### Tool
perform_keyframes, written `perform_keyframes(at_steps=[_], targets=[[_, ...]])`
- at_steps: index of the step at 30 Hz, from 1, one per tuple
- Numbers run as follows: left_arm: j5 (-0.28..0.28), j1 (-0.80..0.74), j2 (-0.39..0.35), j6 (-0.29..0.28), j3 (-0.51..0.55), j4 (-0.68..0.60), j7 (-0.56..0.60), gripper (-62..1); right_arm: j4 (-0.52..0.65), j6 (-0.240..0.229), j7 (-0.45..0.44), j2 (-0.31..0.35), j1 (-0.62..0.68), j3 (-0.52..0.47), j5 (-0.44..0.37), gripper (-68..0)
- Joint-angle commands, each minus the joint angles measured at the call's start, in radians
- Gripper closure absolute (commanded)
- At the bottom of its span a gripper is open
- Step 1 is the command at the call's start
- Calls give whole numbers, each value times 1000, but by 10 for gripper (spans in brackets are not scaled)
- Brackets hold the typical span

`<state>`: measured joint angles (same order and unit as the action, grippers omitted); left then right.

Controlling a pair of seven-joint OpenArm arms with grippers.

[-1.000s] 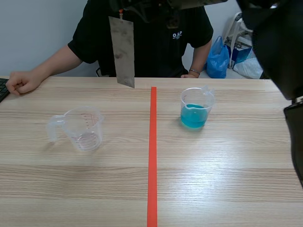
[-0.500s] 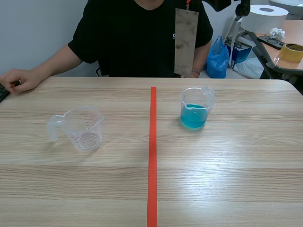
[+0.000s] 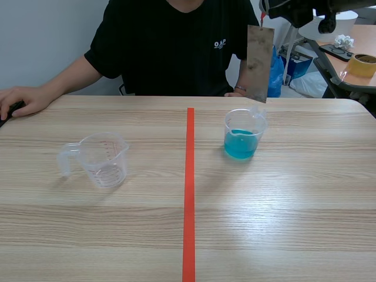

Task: Do the redox reaction experiment.
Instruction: 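Move the plate over the blue solution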

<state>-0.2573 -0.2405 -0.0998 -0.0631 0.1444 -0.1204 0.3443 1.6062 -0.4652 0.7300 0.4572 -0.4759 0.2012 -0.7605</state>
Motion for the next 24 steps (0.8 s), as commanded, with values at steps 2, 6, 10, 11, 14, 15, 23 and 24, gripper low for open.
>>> perform_keyframes(at_steps=[2, 6, 10, 11, 14, 15, 23, 24], targets=[[2, -6, 0, -2, 2, -11, 6, -42, -5, 0, -22, 5, -28, -11, -10, -6], [2, -6, 0, -2, 2, -11, 6, -42, -11, 0, -23, 5, -28, -11, -10, -6], [2, -6, 0, -2, 2, -11, 6, -42, -11, 0, -23, 5, -28, -11, -9, -6], [2, -6, 0, -2, 2, -11, 6, -42, -13, 0, -23, 5, -28, -11, -6, -6], [2, -6, 0, -2, 2, -11, 6, -42, -13, 0, -29, 5, -28, -11, -3, -6], [2, -6, 0, -2, 2, -11, 6, -42, -13, 0, -31, 5, -28, -11, -3, -6], [2, -6, 0, -2, 2, -11, 6, -42, -13, -8, -39, 5, -28, -11, -3, -6], [2, -6, 0, -2, 2, -11, 6, -42, -13, -8, -40, 5, -28, -11, -3, -6]])
